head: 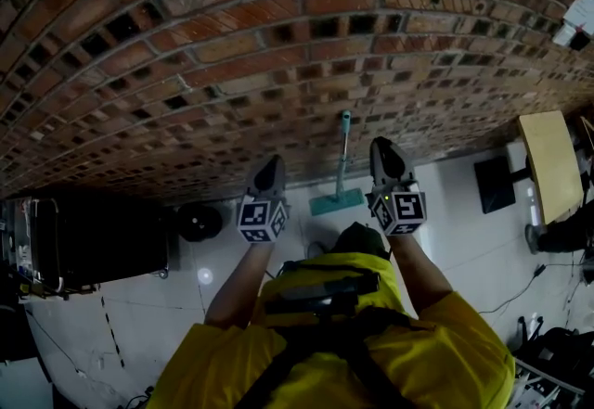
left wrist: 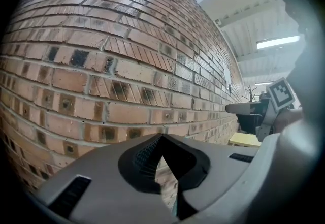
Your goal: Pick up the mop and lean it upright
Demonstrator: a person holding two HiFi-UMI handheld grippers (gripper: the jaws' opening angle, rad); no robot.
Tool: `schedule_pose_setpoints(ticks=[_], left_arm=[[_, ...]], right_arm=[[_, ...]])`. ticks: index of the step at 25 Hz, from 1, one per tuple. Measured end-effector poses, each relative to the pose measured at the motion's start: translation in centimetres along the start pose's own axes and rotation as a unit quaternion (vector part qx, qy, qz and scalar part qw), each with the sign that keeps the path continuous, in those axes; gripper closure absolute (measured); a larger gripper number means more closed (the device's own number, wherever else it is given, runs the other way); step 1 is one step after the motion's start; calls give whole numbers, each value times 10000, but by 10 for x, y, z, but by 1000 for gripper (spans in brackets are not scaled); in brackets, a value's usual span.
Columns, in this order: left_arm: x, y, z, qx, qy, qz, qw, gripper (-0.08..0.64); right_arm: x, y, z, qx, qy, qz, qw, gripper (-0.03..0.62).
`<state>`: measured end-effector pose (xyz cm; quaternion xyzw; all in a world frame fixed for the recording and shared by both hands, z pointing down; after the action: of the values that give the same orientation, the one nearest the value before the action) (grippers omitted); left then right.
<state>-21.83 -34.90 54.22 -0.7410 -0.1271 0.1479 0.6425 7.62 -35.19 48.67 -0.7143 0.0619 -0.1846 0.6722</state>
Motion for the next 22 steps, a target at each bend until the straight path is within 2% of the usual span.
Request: schedule_pose_setpoints(ticks=[3,6,12,22], left_arm=[[2,2,5,25,1,7,10000,555],[4,2,9,52,-19,-14,10000,555],[9,2,22,208,-39,-35,9998,555],[12,-4,30,154,-49,-108,9998,555]], right_arm=[[6,-4,16,13,-178,61,9998,586],[10,-12,24,-54,-328,18,9994,586],[4,-18,34,-72,-360,-57,9993,586],[-1,-32,50,-247,-508,-95,9984,586]])
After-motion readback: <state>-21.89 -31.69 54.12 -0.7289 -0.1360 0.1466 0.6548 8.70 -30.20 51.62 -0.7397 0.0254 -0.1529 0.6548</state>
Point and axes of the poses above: the fingertips, and each gripper's own axes: z backward along the fingers, x to its right, y out of its top, the point moved 10 cm from there along z, backward along the fingers, and after that the axes turned 5 degrees about -z, right-handed, at the moved point
